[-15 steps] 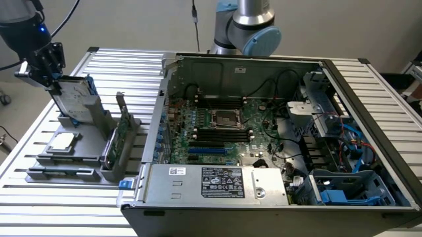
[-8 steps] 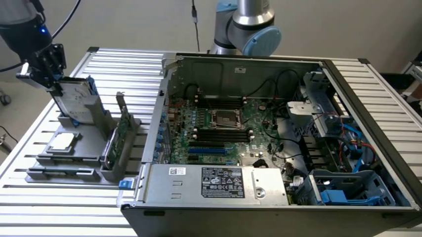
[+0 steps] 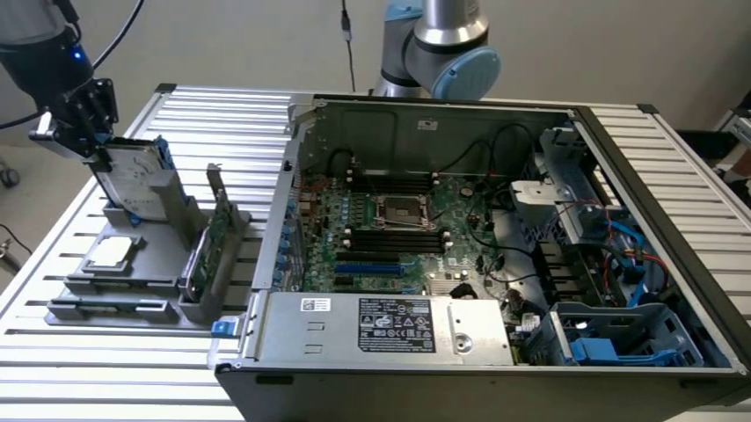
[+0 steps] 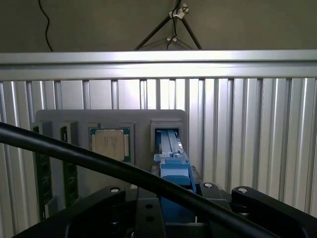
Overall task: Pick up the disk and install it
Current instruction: 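Pick up the disk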
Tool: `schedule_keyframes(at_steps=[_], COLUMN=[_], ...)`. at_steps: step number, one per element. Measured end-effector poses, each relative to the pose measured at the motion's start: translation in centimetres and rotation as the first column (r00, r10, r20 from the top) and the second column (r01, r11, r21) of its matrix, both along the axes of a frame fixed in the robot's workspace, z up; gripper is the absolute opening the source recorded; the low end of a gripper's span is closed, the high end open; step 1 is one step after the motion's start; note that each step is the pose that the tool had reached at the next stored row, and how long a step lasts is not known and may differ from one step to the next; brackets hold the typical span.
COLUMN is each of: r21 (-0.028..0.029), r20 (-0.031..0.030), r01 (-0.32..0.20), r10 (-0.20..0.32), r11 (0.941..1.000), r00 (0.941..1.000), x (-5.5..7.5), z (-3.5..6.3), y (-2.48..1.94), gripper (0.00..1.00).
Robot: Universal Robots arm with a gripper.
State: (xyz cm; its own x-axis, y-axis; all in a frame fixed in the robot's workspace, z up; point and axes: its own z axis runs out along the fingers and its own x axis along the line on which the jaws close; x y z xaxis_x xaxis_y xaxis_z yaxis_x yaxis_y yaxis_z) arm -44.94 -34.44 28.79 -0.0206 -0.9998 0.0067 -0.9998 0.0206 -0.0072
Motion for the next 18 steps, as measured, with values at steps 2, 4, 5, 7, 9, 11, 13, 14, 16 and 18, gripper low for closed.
schedule_keyframes(at_steps=[2,4,5,7,9,11,13,14,16,18], r21=[0.0,0.0,0.0,0.0,0.0,0.0,-0.0007,-0.0018,-0.0056,-0.0116], r20=[0.0,-0.0001,0.0,0.0,0.0,0.0001,0.0002,0.0002,0.0,-0.0003], r01=[0.0,0.0,0.0,0.0,0.0,0.0,0.0,0.0,0.0,0.0], r10=[0.0,0.0,0.0,0.0,0.0,0.0,0.0,0.0,0.0,0.0], r11=[1.0,1.0,1.0,1.0,1.0,1.0,1.0,1.0,1.0,0.9999], r00=[1.0,1.0,1.0,1.0,1.0,1.0,1.0,1.0,1.0,1.0], x=[0.0,0.0,0.0,0.0,0.0,0.0,0.01,0.0,0.0,0.0], z=[0.0,0.0,0.0,0.0,0.0,0.0,-0.04,-0.06,-0.15,-0.27], y=[0.0,0.0,0.0,0.0,0.0,0.0,0.01,0.03,0.08,0.14], gripper=[0.33,0.35,0.41,0.41,0.41,0.41,0.41,0.41,0.41,0.41])
